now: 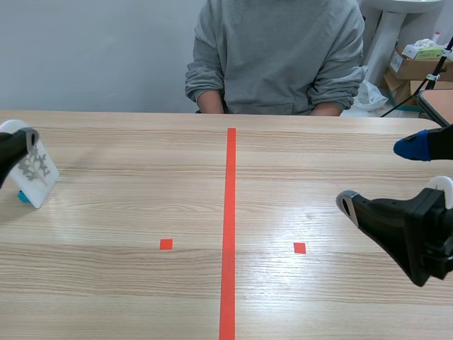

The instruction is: Do the leaf sorting experiment

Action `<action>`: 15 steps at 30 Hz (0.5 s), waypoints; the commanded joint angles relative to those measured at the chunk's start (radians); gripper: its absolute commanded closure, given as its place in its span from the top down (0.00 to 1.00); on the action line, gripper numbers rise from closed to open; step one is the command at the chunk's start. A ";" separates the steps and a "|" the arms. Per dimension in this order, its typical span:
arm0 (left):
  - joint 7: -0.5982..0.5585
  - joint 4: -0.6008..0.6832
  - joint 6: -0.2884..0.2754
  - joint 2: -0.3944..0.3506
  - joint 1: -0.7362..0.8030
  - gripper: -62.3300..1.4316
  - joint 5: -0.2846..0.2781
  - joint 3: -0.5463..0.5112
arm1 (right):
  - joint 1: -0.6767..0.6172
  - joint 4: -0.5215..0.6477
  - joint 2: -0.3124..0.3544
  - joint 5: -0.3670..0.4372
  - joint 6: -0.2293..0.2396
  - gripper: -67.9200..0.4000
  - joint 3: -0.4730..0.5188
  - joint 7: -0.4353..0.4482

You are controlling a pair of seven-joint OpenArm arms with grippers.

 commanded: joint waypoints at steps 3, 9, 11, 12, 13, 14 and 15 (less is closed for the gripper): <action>0.005 0.121 0.005 0.026 0.089 0.91 -0.008 0.005 | 0.012 0.001 0.011 0.011 0.008 0.96 0.005 0.015; 0.008 0.307 0.006 0.060 0.229 0.91 -0.007 0.005 | 0.012 0.001 0.011 0.010 0.008 0.96 0.005 0.016; 0.008 0.344 0.014 0.068 0.264 0.91 -0.007 0.005 | 0.012 0.001 0.011 0.010 0.008 0.96 0.005 0.016; 0.008 0.358 0.018 0.072 0.280 0.91 -0.006 0.006 | 0.012 0.001 0.011 0.010 0.008 0.96 0.005 0.016; 0.008 0.369 0.018 0.074 0.294 0.91 -0.006 0.006 | 0.012 0.001 0.011 0.010 0.008 0.96 0.005 0.016; 0.008 0.379 0.018 0.077 0.307 0.91 -0.006 0.006 | 0.012 0.001 0.011 0.010 0.008 0.96 0.005 0.016; 0.009 0.387 0.018 0.081 0.319 0.91 -0.005 0.006 | 0.012 0.001 0.011 0.010 0.008 0.96 0.005 0.016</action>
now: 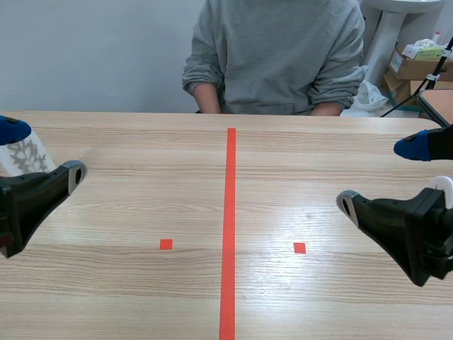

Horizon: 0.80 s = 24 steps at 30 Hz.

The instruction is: Do the leaf sorting experiment

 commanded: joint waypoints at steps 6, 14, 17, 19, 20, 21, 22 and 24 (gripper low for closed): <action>-0.008 0.045 0.006 0.024 0.061 0.91 0.015 0.005 | 0.012 0.001 0.011 0.008 0.008 0.96 0.005 0.015; 0.032 0.065 0.005 0.030 0.105 0.91 0.016 0.005 | 0.012 0.001 0.011 0.007 0.008 0.96 0.005 0.015; 0.039 0.066 0.003 0.030 0.107 0.91 0.016 0.005 | 0.012 0.001 0.011 0.007 0.008 0.96 0.005 0.015; 0.040 0.066 0.002 0.030 0.107 0.91 0.016 0.005 | 0.012 0.001 0.011 0.007 0.008 0.96 0.005 0.015; 0.040 0.066 0.002 0.030 0.107 0.91 0.016 0.005 | 0.012 0.001 0.011 0.007 0.008 0.96 0.005 0.015; 0.040 0.066 0.002 0.030 0.107 0.91 0.016 0.005 | 0.012 0.001 0.011 0.007 0.008 0.96 0.005 0.015; 0.042 0.066 0.001 0.030 0.107 0.91 0.016 0.005 | 0.012 0.001 0.011 0.007 0.008 0.96 0.005 0.015; 0.042 0.066 0.001 0.030 0.106 0.91 0.016 0.005 | 0.012 0.001 0.011 0.007 0.008 0.96 0.005 0.015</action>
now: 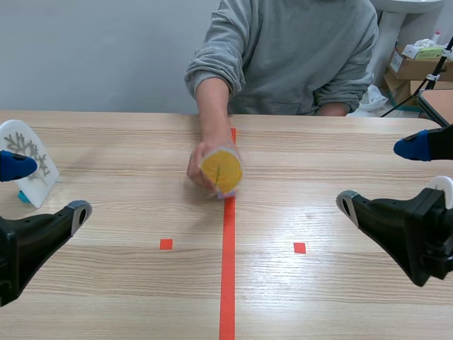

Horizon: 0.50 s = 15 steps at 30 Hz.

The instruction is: Do the leaf sorting experiment

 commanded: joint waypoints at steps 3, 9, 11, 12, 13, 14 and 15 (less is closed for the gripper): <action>-0.010 0.015 0.000 0.005 -0.001 0.91 -0.010 0.003 | 0.012 0.001 0.011 0.008 0.008 0.96 0.005 0.015; -0.006 0.015 -0.002 0.005 -0.001 0.91 -0.009 0.003 | 0.012 0.001 0.011 0.008 0.008 0.96 0.005 0.015; -0.004 0.015 -0.002 0.005 -0.001 0.91 -0.009 0.003 | 0.012 0.001 0.011 0.008 0.008 0.96 0.005 0.015; 0.002 0.015 -0.002 0.005 -0.001 0.91 -0.009 0.003 | 0.012 0.001 0.011 0.008 0.008 0.96 0.005 0.015; 0.011 0.015 -0.002 0.005 -0.002 0.91 -0.009 0.003 | 0.012 0.001 0.011 0.008 0.008 0.96 0.005 0.015; 0.024 0.015 -0.002 0.005 -0.004 0.91 -0.010 0.003 | 0.012 0.001 0.011 0.008 0.008 0.96 0.005 0.015; 0.032 0.015 -0.002 0.005 -0.004 0.91 -0.010 0.003 | 0.012 0.001 0.011 0.008 0.008 0.96 0.005 0.015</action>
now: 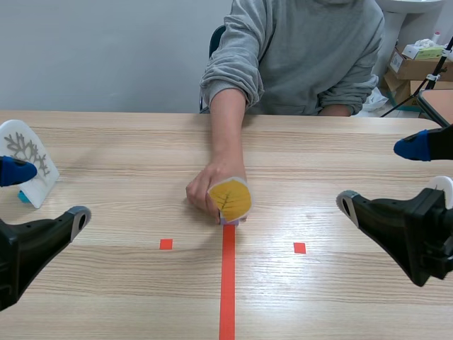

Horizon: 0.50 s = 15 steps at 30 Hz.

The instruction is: Do the leaf sorting experiment

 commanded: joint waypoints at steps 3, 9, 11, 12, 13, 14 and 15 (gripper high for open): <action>-0.011 0.015 -0.001 0.005 -0.003 0.91 -0.010 0.003 | 0.012 0.001 0.011 0.008 0.008 0.96 0.005 0.015; -0.011 0.015 -0.001 0.005 -0.003 0.91 -0.010 0.003 | 0.012 0.001 0.011 0.008 0.008 0.96 0.005 0.015; -0.011 0.015 -0.001 0.005 -0.003 0.91 -0.010 0.003 | 0.012 0.001 0.011 0.008 0.008 0.96 0.005 0.015; -0.011 0.015 -0.001 0.005 -0.003 0.91 -0.010 0.003 | 0.012 0.001 0.011 0.008 0.008 0.96 0.005 0.015; -0.009 0.014 -0.001 0.005 -0.003 0.91 -0.010 0.003 | 0.012 0.001 0.011 0.008 0.008 0.96 0.005 0.015; -0.003 0.014 -0.001 0.005 -0.003 0.91 -0.010 0.003 | 0.012 0.001 0.011 0.008 0.008 0.96 0.005 0.015; 0.000 0.014 -0.001 0.005 -0.003 0.91 -0.010 0.003 | 0.012 0.001 0.011 0.008 0.008 0.96 0.005 0.015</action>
